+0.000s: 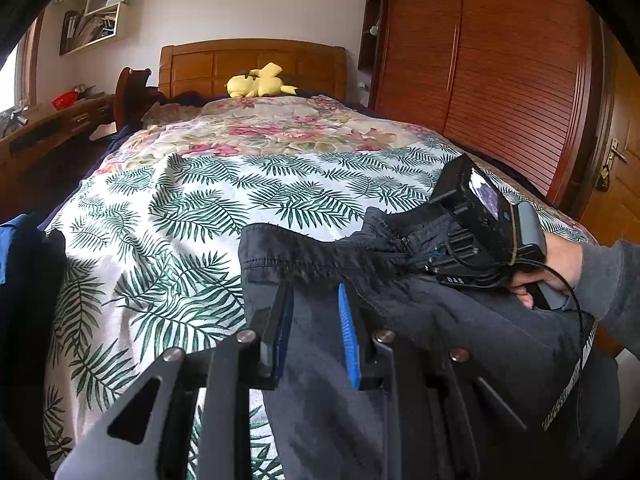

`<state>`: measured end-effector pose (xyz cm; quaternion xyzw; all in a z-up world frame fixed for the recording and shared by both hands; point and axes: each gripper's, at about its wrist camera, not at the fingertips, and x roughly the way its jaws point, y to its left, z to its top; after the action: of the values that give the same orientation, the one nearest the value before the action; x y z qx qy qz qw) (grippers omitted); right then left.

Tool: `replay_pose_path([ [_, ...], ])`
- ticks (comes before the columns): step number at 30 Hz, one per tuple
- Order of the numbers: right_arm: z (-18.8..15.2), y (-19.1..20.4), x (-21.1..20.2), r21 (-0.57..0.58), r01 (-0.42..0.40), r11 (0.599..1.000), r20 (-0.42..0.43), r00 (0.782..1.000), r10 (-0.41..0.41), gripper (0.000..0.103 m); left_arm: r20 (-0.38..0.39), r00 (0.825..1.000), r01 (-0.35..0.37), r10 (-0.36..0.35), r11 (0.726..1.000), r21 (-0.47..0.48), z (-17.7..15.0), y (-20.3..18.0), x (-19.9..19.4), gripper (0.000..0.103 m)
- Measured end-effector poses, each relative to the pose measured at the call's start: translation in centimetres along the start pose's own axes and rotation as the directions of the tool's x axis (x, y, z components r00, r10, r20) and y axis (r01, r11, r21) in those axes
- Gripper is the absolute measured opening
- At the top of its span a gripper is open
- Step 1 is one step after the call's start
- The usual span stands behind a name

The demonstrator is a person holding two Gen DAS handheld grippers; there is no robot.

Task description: Fold large clothes

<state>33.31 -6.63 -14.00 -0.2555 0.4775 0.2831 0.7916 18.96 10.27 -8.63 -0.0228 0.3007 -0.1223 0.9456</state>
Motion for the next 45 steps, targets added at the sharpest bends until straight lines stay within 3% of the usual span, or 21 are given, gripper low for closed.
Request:
replay_pose_path([
  [3,0.7,-0.5,0.4,0.025,0.052,0.998,0.024,0.998,-0.053,0.0,0.001,1.0,-0.001,0.001,1.0,-0.003,-0.1,0.1,-0.1,0.021],
  [5,1.3,-1.2,1.1,0.059,0.03,0.998,0.019,0.999,-0.031,0.0,0.001,1.0,0.0,0.0,1.0,-0.004,-0.2,0.2,-0.1,0.021],
  [10,1.8,-3.9,-1.1,0.175,-0.014,0.985,0.113,0.994,-0.006,0.0,-0.004,1.0,0.001,-0.001,1.0,-0.006,-0.2,0.3,0.0,0.021],
  [12,1.5,-4.9,-2.5,0.202,0.008,0.979,0.128,0.991,-0.034,0.002,-0.001,1.0,0.004,-0.004,1.0,-0.006,-0.2,0.3,-0.1,0.021],
  [13,1.2,-5.5,-3.6,0.214,0.02,0.977,0.144,0.988,-0.052,0.012,0.0,1.0,0.005,-0.005,1.0,-0.006,-0.2,0.3,-0.1,0.021],
  [14,0.7,-6.1,-4.8,0.224,0.03,0.974,0.162,0.985,-0.067,0.033,0.002,1.0,0.006,-0.006,1.0,-0.008,-0.1,0.4,-0.2,0.021],
  [16,-0.7,-7.5,-7.5,0.247,0.067,0.967,0.2,0.973,-0.119,0.064,0.005,1.0,0.009,-0.009,1.0,-0.01,-0.1,0.4,-0.2,0.021],
  [17,-1.6,-8.5,-8.8,0.262,0.093,0.961,0.212,0.965,-0.152,0.071,0.006,1.0,0.01,-0.01,1.0,-0.01,-0.1,0.4,-0.3,0.021],
  [20,-4.4,-12.2,-11.1,0.298,0.179,0.938,0.177,0.955,-0.239,0.072,0.009,1.0,0.012,-0.012,1.0,-0.008,0.0,0.2,-0.3,0.021],
  [25,-8.4,-18.4,-10.4,0.41,0.201,0.89,0.057,0.968,-0.245,0.073,0.013,1.0,0.023,-0.023,1.0,0.0,0.2,-0.6,-0.1,0.021],
  [30,-10.6,-21.1,-6.7,0.495,0.104,0.863,0.003,0.993,-0.121,0.069,-0.002,0.999,0.035,-0.035,0.999,0.025,0.0,-1.5,0.5,0.021],
  [31,-10.8,-21.1,-6.2,0.502,0.084,0.861,0.002,0.995,-0.099,0.048,-0.007,0.999,0.034,-0.034,0.999,0.031,0.0,-1.7,0.7,0.021],
  [32,-10.7,-20.9,-5.6,0.501,0.072,0.863,-0.003,0.997,-0.082,0.007,-0.01,0.999,0.035,-0.035,0.999,0.035,0.0,-1.9,0.8,0.021],
  [34,-10.4,-20.4,-5.6,0.465,0.097,0.88,-0.002,0.994,-0.109,0.005,-0.015,0.999,0.039,-0.038,0.999,0.038,0.1,-2.1,1.2,0.021],
  [36,-9.7,-20.0,-6.5,0.433,0.093,0.896,0.051,0.991,-0.127,0.005,-0.016,0.999,0.042,-0.041,0.998,0.04,0.2,-2.3,1.3,0.021],
  [40,-8.3,-19.9,-9.7,0.415,0.123,0.901,0.198,0.955,-0.222,0.004,-0.016,0.999,0.048,-0.048,0.998,0.048,0.4,-3.0,1.6,0.021],
  [42,-7.6,-20.1,-11.6,0.425,0.156,0.892,0.271,0.918,-0.29,0.004,-0.019,0.999,0.051,-0.05,0.997,0.052,0.3,-3.2,1.8,0.021],
  [45,-6.9,-21.1,-13.2,0.463,0.196,0.865,0.313,0.876,-0.366,0.003,-0.022,0.998,0.053,-0.051,0.997,0.058,0.3,-3.6,1.9,0.021],
])
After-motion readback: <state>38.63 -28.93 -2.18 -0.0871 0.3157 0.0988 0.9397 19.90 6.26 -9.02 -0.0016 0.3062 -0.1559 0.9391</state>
